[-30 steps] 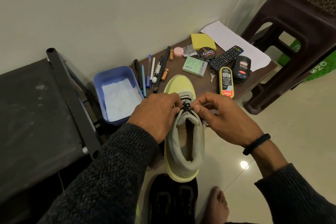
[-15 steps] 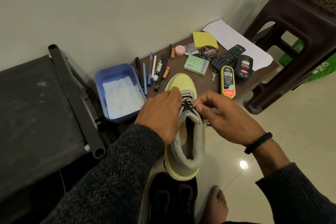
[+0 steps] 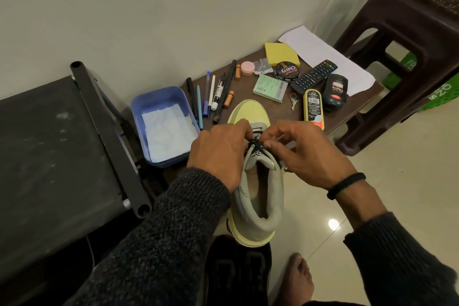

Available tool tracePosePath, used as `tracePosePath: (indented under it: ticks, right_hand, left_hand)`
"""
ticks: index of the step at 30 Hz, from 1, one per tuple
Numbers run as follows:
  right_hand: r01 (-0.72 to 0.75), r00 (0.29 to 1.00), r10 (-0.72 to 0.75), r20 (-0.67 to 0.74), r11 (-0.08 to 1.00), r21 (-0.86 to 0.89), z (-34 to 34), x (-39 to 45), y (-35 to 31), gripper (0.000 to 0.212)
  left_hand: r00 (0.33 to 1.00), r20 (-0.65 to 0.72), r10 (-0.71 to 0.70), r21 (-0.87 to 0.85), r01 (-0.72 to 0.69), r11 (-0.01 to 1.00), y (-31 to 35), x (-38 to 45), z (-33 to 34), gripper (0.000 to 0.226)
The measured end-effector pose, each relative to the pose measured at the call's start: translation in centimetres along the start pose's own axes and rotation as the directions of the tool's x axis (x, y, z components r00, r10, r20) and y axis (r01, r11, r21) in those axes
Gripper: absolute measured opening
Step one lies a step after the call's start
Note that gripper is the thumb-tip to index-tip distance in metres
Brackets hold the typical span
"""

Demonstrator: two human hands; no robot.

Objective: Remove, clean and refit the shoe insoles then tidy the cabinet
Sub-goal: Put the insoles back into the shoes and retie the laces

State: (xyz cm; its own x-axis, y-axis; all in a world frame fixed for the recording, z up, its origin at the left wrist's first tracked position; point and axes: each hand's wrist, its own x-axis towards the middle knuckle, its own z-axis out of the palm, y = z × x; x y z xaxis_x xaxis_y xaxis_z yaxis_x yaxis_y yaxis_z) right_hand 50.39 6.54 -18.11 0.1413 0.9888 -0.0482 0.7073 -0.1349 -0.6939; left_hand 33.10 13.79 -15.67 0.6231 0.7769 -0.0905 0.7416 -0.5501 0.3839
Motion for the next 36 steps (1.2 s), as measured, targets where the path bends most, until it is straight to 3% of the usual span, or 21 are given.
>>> tracePosePath:
  ticks: [7, 10, 14, 20, 25, 33, 36]
  right_hand:
    - [0.106, 0.992, -0.117, -0.038, 0.970, -0.219, 1.3, -0.1, -0.4, 0.006]
    - [0.124, 0.990, -0.136, -0.043, 0.971, -0.203, 1.2, -0.3, -0.5, 0.010]
    - [0.114, 0.992, -0.120, -0.034, 0.983, -0.146, 1.0, -0.5, -0.6, 0.011]
    - [0.013, 0.999, -0.013, -0.041, 1.000, 0.015, 0.3, -0.3, -0.4, 0.021]
    - [0.117, 0.988, -0.136, -0.075, 0.970, -0.212, 0.8, 0.1, -0.1, 0.016]
    - [0.102, 0.992, -0.118, -0.043, 0.954, -0.281, 1.4, 0.3, -0.1, 0.005]
    - [0.128, 0.989, -0.143, -0.039, 0.958, -0.257, 1.1, 0.3, -0.1, 0.005]
  left_hand:
    - [0.997, 0.025, 0.076, 0.018, -0.077, 0.997, -0.6, 0.6, 0.7, 0.017]
    - [0.994, 0.021, 0.103, 0.041, -0.104, 0.994, 0.0, 0.5, 1.4, 0.031]
    - [0.999, -0.018, 0.034, -0.026, -0.034, 0.999, 0.4, 0.1, 1.6, 0.037]
    - [0.999, -0.046, -0.021, -0.123, 0.015, 0.992, 0.0, 0.4, 1.1, 0.019]
    - [0.997, -0.046, 0.062, -0.061, -0.065, 0.996, -0.6, 1.0, 1.8, 0.009]
    - [0.990, 0.054, 0.132, 0.024, -0.133, 0.991, -1.0, 1.7, 2.3, 0.022]
    - [0.991, 0.023, 0.131, -0.005, -0.131, 0.991, -1.0, 1.6, 2.7, 0.023]
